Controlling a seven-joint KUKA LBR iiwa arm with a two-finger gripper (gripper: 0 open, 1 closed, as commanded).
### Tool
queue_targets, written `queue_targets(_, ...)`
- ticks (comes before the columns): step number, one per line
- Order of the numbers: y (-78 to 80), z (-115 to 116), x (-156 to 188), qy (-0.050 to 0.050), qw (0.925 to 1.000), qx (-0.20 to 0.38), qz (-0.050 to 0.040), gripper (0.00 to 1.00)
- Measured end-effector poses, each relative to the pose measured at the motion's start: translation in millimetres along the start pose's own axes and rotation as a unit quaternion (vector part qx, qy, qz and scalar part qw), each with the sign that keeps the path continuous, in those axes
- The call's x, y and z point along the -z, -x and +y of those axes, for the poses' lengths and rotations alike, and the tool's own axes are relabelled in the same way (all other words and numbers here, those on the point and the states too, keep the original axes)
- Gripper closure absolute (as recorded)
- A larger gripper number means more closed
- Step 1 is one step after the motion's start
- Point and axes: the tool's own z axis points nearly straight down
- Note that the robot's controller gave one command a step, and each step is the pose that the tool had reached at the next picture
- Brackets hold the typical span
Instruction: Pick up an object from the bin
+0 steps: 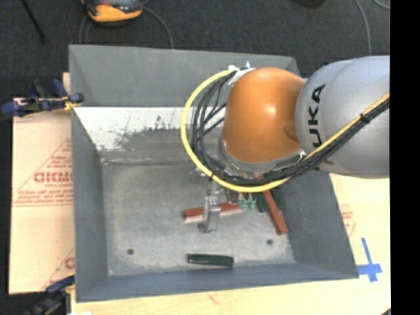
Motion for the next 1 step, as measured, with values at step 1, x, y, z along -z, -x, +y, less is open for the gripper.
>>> queue_targets(1, 0.0, 0.0, 0.0, 0.000, 1.0000, 0.000, 0.0000, 0.00)
